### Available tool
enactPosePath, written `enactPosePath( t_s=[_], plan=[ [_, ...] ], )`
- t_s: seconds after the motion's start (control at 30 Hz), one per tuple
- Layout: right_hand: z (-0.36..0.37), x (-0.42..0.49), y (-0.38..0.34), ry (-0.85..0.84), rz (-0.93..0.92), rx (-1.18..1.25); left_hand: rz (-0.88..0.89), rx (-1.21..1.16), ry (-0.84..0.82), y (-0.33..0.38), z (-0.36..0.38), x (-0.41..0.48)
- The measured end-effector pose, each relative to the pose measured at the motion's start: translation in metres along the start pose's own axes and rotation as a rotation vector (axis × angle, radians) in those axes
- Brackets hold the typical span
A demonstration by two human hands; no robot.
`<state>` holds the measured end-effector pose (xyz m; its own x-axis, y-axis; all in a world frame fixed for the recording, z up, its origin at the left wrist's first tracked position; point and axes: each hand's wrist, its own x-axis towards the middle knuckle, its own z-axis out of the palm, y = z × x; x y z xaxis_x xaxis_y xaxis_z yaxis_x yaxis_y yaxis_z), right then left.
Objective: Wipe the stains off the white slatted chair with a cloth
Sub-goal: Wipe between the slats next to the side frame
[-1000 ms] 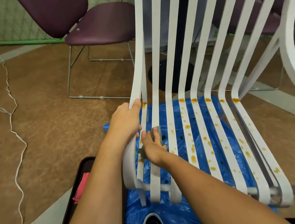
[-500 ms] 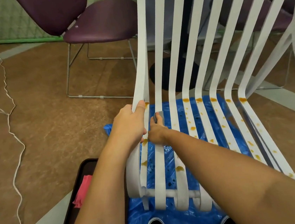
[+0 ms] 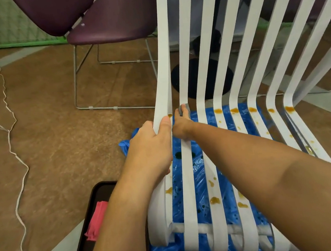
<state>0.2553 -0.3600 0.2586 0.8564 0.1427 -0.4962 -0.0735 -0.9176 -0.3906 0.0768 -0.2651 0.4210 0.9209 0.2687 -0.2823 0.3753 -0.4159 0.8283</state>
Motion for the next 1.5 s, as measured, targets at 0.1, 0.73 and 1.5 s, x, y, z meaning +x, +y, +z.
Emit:
enactPosePath(
  t_s=[0.1,0.73,1.5],
  plan=[
    [0.000,-0.003,-0.004,0.028,0.031,0.053,-0.009,-0.009,0.004,0.002,0.000,-0.001],
    [0.055,-0.133,-0.002,-0.025,-0.046,-0.131,-0.007,0.002,0.020,0.004,0.000,-0.002],
    [0.139,-0.274,0.012,-0.010,-0.057,0.021,-0.032,-0.003,0.023,0.007,0.001,-0.010]
  ],
)
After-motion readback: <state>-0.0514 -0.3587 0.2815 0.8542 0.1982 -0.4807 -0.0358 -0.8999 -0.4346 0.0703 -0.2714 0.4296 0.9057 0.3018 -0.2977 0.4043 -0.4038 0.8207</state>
